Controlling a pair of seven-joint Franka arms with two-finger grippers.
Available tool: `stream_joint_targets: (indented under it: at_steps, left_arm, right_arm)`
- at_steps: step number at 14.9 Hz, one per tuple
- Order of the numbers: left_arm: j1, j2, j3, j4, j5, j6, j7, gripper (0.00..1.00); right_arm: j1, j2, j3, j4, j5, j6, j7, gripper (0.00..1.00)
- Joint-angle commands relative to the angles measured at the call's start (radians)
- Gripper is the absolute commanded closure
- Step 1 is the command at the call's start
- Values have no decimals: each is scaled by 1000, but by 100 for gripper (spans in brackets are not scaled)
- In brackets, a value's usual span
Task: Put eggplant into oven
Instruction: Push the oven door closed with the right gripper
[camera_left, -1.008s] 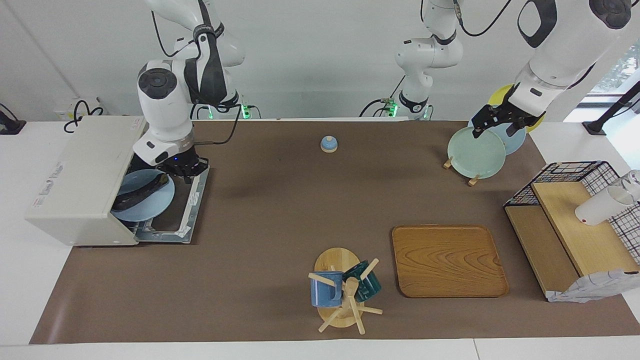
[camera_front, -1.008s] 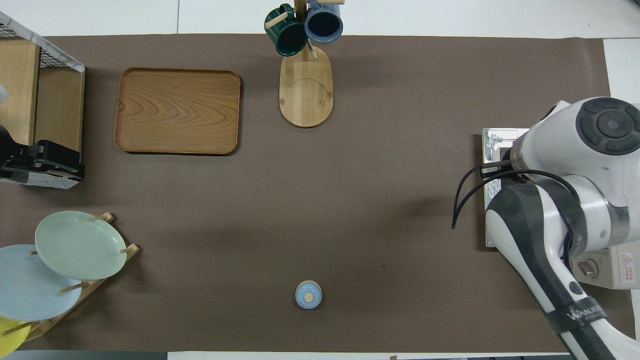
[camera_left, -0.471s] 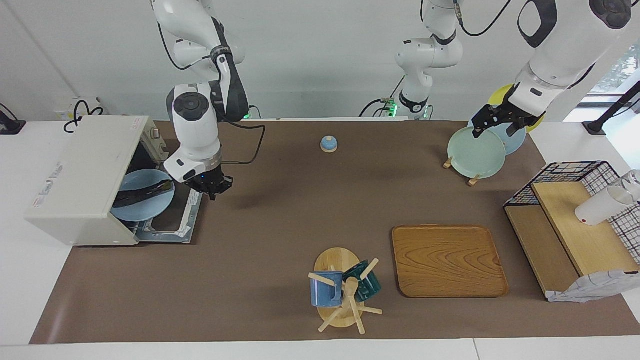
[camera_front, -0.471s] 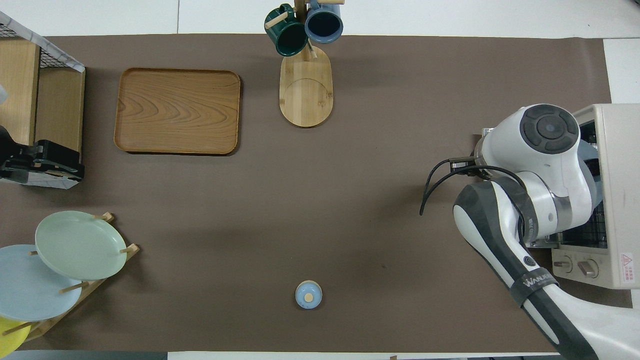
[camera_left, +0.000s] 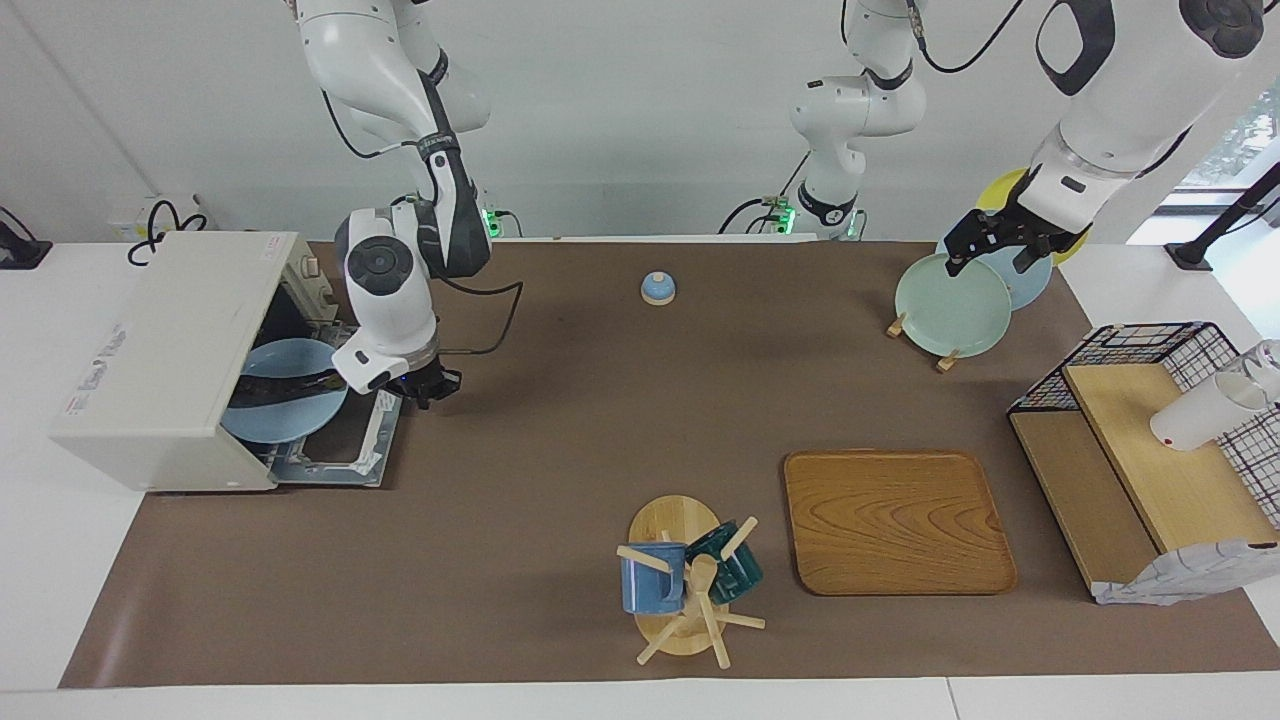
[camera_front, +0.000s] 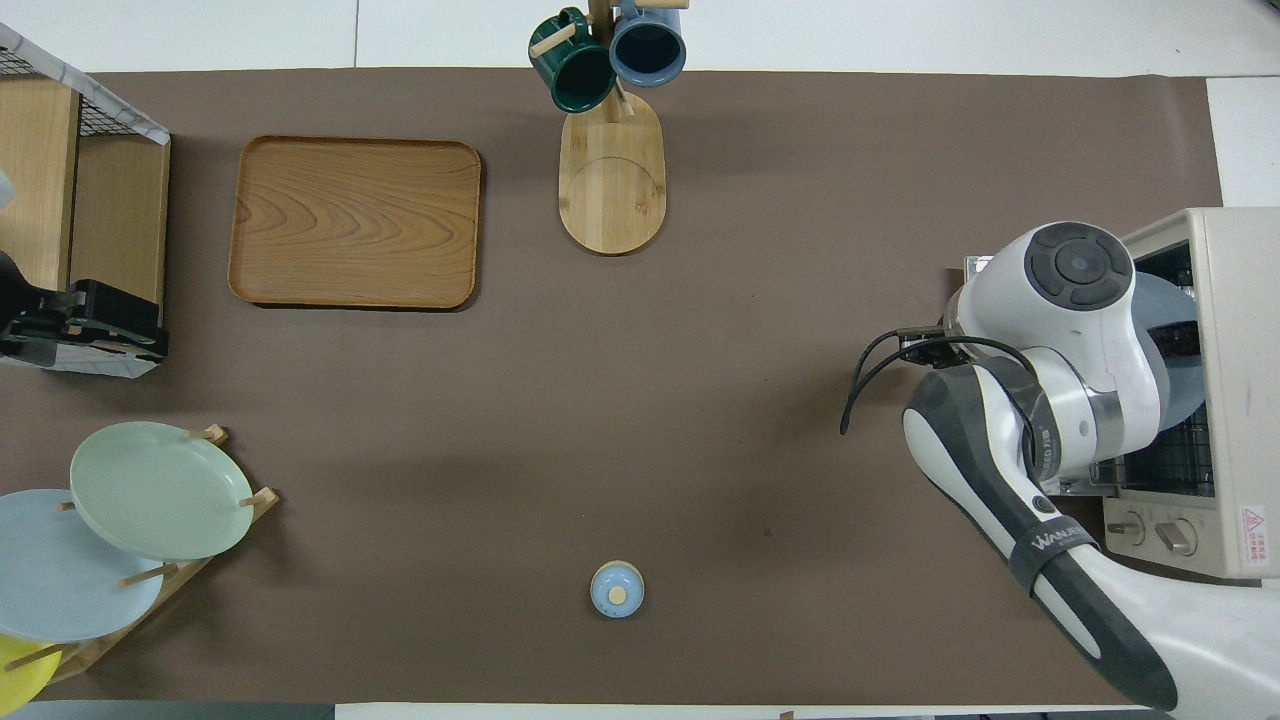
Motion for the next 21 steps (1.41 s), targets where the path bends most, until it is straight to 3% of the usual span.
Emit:
stream_joint_targets:
  at_steps: [1,6,10,12,15,21]
  left_arm:
    - [13,-6,-6,-1,-3,7,11,0]
    - [13,-6,-4,-1,-3,7,9,0]
    - [13,-6,-6,-1,-3,7,9,0]
    - [13,-6,-4,-1,-3,9,11,0]
    - [13,-6,-6,-1,-3,7,11,0]
    - [13,-6,-6,-1,-3,9,11,0]
  right_arm:
    - [-20,7,3,-22,-10,32,-4,100]
    - [-26,21,5,-35,-209,6,-3,100]
    - [-23,21,3,-29,-267,-6,-8,100]
    - [-23,19,6,14,-332,-73,-41,100]
    - [-52,-16,6,103,-321,-155,-226,100]
    - [-184,-111,5,122,-180,-181,-443,100]
